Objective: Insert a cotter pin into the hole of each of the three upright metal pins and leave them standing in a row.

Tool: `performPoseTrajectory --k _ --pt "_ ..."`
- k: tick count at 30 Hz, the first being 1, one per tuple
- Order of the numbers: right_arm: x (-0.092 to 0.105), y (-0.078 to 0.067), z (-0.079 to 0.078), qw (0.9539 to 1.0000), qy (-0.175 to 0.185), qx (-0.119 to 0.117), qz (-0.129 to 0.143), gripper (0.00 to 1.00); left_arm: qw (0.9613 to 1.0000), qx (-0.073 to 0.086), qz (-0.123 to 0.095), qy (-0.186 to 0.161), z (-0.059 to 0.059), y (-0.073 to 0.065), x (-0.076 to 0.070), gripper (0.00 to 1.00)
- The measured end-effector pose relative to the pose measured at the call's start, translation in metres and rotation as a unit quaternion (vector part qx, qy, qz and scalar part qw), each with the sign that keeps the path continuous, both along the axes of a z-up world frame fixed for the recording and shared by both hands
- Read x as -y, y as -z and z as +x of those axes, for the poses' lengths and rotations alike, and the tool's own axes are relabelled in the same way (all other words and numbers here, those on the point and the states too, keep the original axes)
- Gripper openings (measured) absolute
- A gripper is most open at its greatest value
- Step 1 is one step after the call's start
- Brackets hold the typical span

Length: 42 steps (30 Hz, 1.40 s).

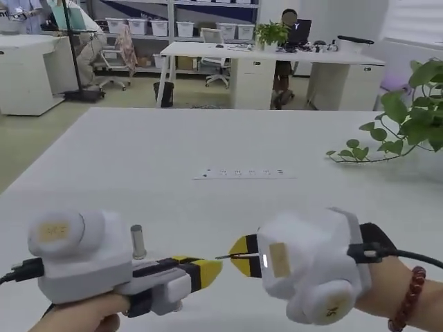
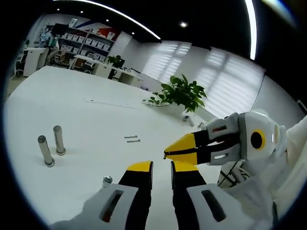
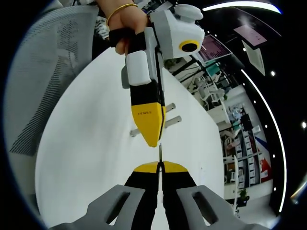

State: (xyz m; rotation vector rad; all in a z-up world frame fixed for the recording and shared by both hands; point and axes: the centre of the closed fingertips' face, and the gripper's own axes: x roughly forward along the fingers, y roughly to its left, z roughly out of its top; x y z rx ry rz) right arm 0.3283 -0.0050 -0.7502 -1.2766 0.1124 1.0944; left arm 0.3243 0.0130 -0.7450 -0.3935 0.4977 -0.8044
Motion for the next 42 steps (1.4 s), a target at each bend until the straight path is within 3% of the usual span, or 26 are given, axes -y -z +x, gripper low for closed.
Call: performPoseTrajectory --k 9,27,36,42 --pt "-0.0030 -0.0005 -0.0031 1.0000 0.005 -0.002 0.006 0.02 0.9990 -0.023 -0.036 -0.016 -0.0007 0.0017 0.0038 0.02" --pt "-0.0047 -0.0018 -0.0045 0.9999 0.009 -0.002 0.005 0.02 0.9944 -0.052 -0.087 -0.032 0.0005 -0.0010 0.0047 0.00" --pt "-0.0048 -0.0014 -0.0047 1.0000 0.008 0.002 0.002 0.02 0.9932 -0.057 -0.096 -0.035 0.0011 -0.0002 0.0052 0.00" --pt "-0.0061 -0.0011 -0.0045 1.0000 0.007 -0.002 0.006 0.02 0.9938 -0.050 -0.094 -0.031 0.0019 0.0003 0.0032 0.00"
